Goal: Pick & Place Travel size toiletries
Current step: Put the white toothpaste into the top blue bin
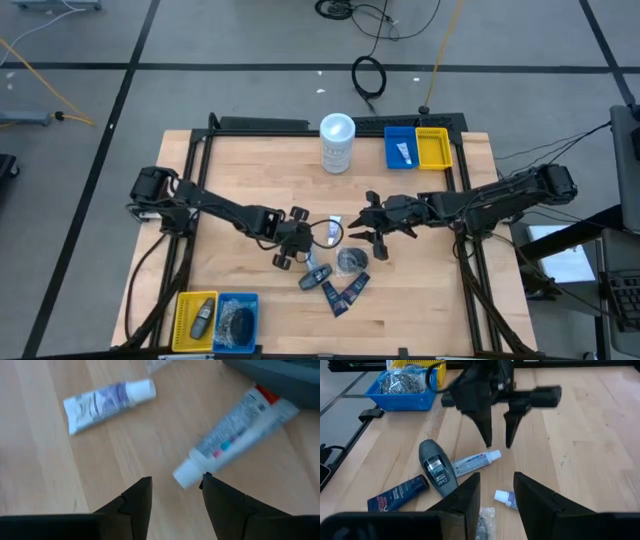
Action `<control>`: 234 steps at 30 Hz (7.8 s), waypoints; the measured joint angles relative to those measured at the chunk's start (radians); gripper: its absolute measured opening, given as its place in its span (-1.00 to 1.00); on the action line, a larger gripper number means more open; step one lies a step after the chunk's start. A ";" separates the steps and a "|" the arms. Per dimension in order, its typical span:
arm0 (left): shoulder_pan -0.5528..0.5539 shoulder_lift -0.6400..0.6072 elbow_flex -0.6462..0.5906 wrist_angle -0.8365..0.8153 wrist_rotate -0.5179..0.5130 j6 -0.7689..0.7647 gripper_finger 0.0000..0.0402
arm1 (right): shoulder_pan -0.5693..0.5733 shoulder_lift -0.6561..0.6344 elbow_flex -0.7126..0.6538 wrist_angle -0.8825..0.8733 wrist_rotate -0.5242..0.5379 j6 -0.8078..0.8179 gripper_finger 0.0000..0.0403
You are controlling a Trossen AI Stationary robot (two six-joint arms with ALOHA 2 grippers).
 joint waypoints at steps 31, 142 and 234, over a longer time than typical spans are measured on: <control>0.012 0.040 0.000 0.111 0.064 -0.083 -0.29 | 0.000 0.000 0.000 -0.012 0.000 0.004 -0.46; -0.105 -0.127 0.066 0.399 -0.371 -0.549 -0.96 | -0.003 0.075 0.000 0.274 0.052 -0.045 -0.48; -0.132 -0.277 0.066 0.085 -0.368 -0.612 -0.09 | -0.187 -0.258 0.000 -0.366 0.657 0.097 -0.75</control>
